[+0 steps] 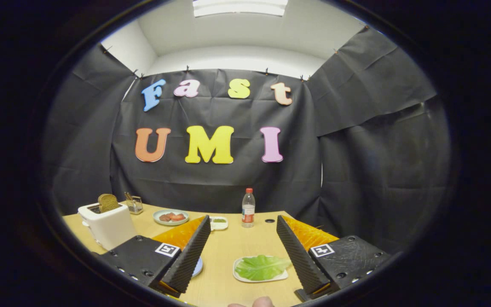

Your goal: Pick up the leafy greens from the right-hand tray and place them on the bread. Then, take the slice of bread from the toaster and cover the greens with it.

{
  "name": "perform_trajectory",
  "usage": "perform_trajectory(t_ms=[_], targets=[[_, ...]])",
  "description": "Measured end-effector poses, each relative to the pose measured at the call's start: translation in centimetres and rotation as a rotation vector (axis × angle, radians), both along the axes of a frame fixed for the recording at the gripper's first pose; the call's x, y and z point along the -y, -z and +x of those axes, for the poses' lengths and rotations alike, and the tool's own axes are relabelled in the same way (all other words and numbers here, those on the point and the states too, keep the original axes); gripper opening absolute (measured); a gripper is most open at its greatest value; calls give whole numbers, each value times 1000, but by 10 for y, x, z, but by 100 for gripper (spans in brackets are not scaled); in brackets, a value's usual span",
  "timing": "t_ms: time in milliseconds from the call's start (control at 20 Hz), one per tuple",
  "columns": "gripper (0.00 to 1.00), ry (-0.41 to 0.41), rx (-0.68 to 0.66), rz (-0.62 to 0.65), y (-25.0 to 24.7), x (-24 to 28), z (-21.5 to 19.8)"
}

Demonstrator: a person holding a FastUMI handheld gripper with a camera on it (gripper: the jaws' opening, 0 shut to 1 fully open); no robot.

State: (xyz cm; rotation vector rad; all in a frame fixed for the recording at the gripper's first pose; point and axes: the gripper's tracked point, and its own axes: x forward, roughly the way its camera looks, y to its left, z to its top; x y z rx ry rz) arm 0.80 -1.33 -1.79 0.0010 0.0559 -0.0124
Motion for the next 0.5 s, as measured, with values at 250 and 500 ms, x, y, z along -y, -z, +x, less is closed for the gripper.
perform_trajectory(t_ms=[250, 500], targets=[[95, 7, 18, -18, -4, 2, -2], [95, -2, 14, -22, -4, 2, -1]])
